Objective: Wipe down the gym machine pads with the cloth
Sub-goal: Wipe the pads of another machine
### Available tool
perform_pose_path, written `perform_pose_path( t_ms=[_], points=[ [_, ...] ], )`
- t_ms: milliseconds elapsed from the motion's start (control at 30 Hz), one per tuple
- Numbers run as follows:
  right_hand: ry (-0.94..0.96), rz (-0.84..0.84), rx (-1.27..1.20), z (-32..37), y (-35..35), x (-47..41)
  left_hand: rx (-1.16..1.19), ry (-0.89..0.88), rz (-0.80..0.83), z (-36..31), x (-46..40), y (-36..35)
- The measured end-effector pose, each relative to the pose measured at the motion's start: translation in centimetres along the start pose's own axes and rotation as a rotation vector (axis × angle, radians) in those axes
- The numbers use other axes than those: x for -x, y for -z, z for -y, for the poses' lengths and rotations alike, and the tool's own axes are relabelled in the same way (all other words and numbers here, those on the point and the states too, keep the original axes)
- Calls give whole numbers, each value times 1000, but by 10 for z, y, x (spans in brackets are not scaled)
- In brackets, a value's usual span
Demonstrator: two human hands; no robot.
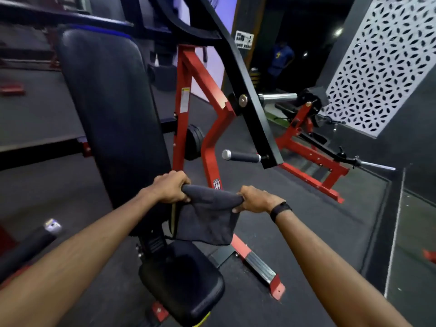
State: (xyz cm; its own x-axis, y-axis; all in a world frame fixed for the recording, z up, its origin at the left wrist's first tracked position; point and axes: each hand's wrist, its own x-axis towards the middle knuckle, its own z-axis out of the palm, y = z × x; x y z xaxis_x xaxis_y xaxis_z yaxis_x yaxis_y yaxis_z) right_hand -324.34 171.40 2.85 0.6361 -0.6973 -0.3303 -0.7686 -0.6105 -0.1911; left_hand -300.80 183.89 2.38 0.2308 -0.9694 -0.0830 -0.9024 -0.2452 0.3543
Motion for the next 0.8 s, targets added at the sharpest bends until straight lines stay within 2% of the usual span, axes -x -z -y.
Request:
perform_pose_path(
  t_ms=[100,167,233,367,500,800],
  points=[
    [117,46,-33,-9,-7,-10,103,122,-41,-3,13,-26],
    [252,97,-127,-7,-10,-22,214,226,-96,3,25,-36],
    [307,105,-233,-4,-10,-28,335,265,-138,8,33,-41],
    [375,180,-428,6,-24,-51,421,354,-244,20,43,-44],
    [393,241,-511,14,-39,-64,467,394,-298,33,38,-47],
    [417,119,-693,11,-56,-97,636,525,-398,33,25,-90]
  ],
)
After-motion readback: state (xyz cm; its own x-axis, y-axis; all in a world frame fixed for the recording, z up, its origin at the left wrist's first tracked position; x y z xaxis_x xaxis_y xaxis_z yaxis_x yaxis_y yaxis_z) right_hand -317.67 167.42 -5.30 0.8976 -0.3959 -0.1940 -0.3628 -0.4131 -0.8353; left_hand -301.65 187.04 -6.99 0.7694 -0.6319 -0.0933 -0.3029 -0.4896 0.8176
